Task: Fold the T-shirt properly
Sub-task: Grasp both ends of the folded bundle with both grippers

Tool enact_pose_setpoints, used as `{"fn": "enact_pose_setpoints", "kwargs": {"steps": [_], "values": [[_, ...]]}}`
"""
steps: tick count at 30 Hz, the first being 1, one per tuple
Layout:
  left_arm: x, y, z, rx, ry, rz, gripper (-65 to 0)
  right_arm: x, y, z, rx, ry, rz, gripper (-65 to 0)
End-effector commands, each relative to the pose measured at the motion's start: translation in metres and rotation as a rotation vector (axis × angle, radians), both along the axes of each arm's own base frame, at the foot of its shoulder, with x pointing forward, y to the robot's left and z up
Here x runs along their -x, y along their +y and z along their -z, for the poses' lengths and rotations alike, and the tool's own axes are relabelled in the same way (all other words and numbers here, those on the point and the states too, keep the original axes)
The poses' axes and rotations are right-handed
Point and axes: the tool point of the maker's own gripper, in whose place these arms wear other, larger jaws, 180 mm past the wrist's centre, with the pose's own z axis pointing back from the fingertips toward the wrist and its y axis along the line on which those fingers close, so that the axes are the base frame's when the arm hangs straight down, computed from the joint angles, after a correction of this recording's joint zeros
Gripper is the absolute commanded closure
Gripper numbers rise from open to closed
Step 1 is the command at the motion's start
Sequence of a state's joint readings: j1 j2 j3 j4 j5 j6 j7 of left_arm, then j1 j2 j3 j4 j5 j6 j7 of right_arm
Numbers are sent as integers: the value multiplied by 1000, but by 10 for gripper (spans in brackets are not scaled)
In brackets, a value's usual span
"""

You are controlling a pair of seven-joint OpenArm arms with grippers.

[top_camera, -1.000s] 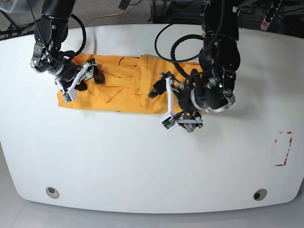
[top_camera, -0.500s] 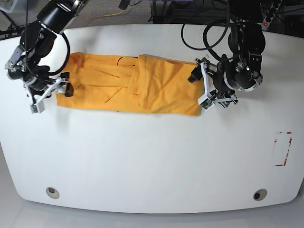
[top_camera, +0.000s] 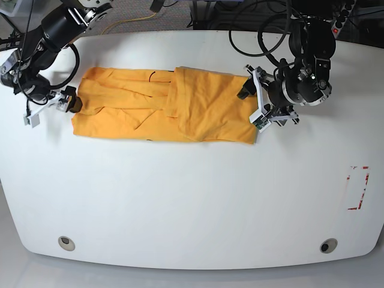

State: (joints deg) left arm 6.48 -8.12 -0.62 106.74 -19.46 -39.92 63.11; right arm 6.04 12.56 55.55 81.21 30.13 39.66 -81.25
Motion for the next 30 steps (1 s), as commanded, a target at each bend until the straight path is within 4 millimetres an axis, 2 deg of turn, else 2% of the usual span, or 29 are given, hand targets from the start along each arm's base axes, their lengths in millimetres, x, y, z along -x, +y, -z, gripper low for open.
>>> {"fn": "enact_pose_setpoints", "kwargs": {"steps": [1, 5, 10, 15, 19, 27, 29, 30], "values": [[-8, -3, -17, 19, -62, 8, -361, -15, -6, -13, -14, -76, 4, -650], [-10, -1, -17, 11, -64, 5, -361, -13, 4, -12, -72, -107, 0, -650], [-10, 0, -15, 9, -58, 2, -361, -19, 38, -1, -128, -99, -51, -650], [-10, 16, 1, 13, -6, -58, -361, -15, 64, 11, -186, -85, -59, -650], [-6, 26, 23, 29, 63, -100, -360, -15, 79, 16, -219, -91, -56, -650], [-9, 18, 24, 76, 46, -103, -360, -18, 85, 17, -235, -99, -55, -645], [-9, 14, 24, 88, 49, -104, -360, -20, 85, 16, -234, -108, -51, -579], [-9, 13, 24, 91, 49, -104, -360, -21, 84, 15, -232, -118, -47, -510]]}}
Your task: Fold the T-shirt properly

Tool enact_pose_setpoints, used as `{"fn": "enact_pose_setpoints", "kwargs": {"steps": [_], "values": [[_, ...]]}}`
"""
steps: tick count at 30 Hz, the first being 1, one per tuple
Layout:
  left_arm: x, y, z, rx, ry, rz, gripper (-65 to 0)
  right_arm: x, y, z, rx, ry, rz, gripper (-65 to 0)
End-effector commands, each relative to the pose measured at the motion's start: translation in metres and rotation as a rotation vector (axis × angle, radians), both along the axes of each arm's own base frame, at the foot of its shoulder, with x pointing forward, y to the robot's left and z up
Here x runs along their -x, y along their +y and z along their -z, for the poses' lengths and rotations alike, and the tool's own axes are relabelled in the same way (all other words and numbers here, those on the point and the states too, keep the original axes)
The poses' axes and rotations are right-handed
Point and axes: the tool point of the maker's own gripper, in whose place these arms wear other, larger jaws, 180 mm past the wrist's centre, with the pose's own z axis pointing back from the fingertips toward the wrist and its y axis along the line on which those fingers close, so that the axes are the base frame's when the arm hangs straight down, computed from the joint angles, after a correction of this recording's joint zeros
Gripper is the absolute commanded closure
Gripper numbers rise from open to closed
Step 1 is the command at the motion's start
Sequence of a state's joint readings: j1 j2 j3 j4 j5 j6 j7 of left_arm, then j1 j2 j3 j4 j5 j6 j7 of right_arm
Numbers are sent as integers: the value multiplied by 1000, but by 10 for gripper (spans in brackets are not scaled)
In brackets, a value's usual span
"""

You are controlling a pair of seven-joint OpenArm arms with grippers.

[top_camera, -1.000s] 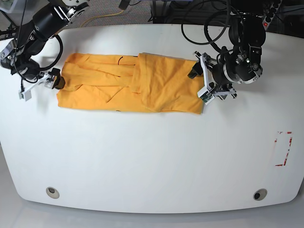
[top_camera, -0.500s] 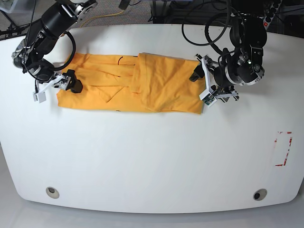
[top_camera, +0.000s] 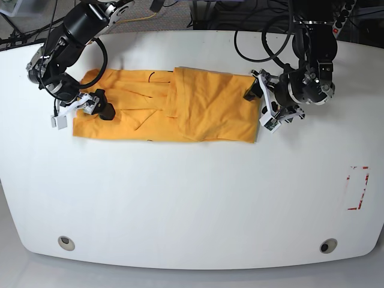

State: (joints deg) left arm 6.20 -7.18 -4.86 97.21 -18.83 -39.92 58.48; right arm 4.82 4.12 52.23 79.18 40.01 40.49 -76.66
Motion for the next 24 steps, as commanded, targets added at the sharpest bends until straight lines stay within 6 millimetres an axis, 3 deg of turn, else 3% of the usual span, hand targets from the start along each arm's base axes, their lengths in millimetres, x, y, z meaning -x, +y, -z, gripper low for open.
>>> {"fn": "enact_pose_setpoints", "kwargs": {"steps": [1, 2, 5, 7, 12, 16, 19, 24], "values": [[-8, -6, -10, 31, -39, 2, -360, 4, -4, 4, 27, 37, -6, -442], [-8, -6, -10, 31, -39, 2, -360, 3, -5, 3, 29, 32, -3, -380], [-8, -6, -10, 31, -39, 2, -360, -4, 0, 0, 42, 12, -28, -108], [-8, -6, -10, 31, -39, 2, -360, -9, 5, -3, 56, -2, -54, 0], [-8, -8, -11, 35, -41, 1, -360, -10, 4, -21, 127, -54, -82, 0], [-7, -9, -7, 41, -27, -1, -360, -12, 7, -51, 202, -126, -70, 0], [-12, -20, -3, 82, -12, -15, -360, -9, 9, -74, 273, -173, -76, 0], [-12, -26, 8, 106, 29, -25, -360, -17, 48, -105, 343, -270, -208, 0]]}}
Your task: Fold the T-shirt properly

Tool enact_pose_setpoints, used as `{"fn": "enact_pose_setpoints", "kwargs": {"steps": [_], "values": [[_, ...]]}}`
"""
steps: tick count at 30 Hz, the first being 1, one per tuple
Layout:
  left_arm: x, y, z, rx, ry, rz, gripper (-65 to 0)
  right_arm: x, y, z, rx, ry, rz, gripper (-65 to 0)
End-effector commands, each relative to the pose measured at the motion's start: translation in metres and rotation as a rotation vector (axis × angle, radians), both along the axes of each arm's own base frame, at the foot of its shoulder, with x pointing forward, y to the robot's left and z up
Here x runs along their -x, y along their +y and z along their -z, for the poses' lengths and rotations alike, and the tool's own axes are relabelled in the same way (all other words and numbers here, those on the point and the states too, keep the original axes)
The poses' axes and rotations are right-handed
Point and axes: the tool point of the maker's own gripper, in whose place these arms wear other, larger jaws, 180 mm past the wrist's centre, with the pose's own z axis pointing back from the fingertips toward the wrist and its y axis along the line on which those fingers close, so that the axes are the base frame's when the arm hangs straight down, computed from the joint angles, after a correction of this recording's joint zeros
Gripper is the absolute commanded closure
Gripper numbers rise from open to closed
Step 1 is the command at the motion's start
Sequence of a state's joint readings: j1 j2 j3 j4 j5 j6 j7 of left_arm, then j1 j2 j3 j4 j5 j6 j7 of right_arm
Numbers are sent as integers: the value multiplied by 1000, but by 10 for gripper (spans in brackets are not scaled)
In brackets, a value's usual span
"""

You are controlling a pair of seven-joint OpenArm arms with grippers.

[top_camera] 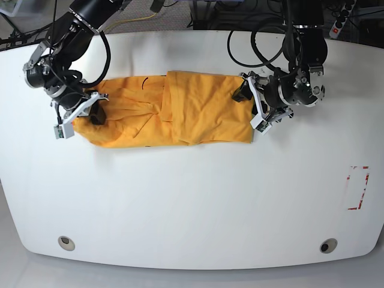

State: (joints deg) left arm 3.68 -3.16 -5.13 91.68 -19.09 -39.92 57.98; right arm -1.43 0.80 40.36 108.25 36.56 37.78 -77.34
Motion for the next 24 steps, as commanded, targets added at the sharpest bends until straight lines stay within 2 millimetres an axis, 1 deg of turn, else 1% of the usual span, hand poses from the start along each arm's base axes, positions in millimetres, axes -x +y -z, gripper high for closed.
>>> {"fn": "enact_pose_setpoints", "kwargs": {"steps": [1, 2, 4, 7, 11, 13, 15, 19, 22, 24], "values": [[-3, -4, 0, 25, -2, -3, -360, -13, 31, -31, -7, -119, -88, 0], [-4, -10, 1, 42, 4, -7, -360, -14, 48, -36, -30, -138, -124, 0], [-8, -16, -1, 62, 2, -10, -360, -15, 68, -43, -61, -166, -174, 0], [-12, -17, -3, 85, 0, -40, -360, -9, 110, -48, -133, -183, -298, 0], [-13, -19, -3, 97, -1, -51, -360, -5, 155, -56, -208, -204, -416, 0], [-13, -19, -3, 99, -1, -51, -360, -4, 167, -59, -223, -211, -444, 0], [-13, -19, -3, 98, 1, -50, -360, -8, 185, -66, -257, -239, -482, 0], [-13, -19, -3, 98, 1, -50, -360, -18, 204, -73, -304, -264, -520, 0], [-13, -18, -4, 96, -2, -52, -360, -26, 213, -68, -341, -251, -536, 0], [-13, -18, -4, 95, -4, -52, -360, -32, 213, -60, -349, -225, -539, 0]]}}
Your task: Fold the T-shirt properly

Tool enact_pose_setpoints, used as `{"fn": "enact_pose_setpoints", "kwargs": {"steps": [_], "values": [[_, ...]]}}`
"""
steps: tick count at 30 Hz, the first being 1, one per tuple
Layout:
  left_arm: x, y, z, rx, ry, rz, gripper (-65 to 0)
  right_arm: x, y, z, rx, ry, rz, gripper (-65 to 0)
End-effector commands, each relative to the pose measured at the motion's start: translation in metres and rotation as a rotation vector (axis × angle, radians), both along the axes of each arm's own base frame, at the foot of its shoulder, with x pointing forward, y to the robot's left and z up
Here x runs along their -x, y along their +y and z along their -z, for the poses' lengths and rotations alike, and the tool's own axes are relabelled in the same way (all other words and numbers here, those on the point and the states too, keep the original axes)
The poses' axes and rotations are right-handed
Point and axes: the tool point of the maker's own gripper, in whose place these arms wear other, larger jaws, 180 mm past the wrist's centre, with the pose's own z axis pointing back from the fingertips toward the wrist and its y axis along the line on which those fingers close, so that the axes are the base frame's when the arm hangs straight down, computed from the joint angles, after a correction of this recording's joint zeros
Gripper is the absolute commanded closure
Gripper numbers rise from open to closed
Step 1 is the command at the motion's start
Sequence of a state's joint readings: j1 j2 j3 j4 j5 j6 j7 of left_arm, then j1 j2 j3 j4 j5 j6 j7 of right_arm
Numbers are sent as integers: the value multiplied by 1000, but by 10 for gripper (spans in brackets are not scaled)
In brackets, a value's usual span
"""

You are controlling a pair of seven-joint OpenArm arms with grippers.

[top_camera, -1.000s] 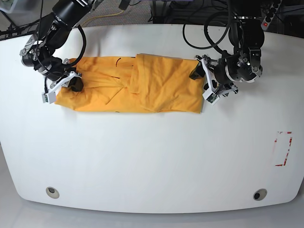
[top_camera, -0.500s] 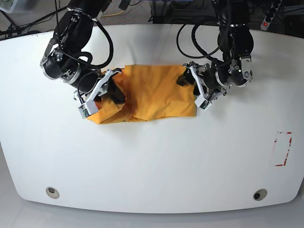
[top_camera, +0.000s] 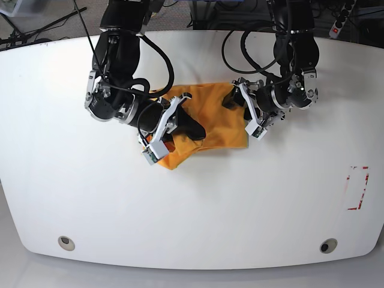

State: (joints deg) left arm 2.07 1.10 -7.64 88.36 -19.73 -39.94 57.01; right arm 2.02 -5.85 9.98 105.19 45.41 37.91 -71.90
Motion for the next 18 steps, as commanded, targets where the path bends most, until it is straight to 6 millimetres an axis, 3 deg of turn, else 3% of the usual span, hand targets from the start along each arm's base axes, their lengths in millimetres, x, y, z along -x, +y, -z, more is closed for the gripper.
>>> {"fn": "enact_pose_setpoints", "kwargs": {"steps": [1, 4, 10, 18], "values": [[-4, 1, -5, -6, -16, 2, -360, -10, 3, -8, -48, -20, -4, 0], [-4, 1, -5, -4, -16, 2, -360, -13, 4, -3, -54, 0, -7, -6], [-4, 0, -5, 0, -14, 2, -360, -16, 8, 3, -65, 25, -15, -220], [-5, 0, -7, 2, -22, 0, -364, -4, 60, 2, -131, 18, -139, -425]]}}
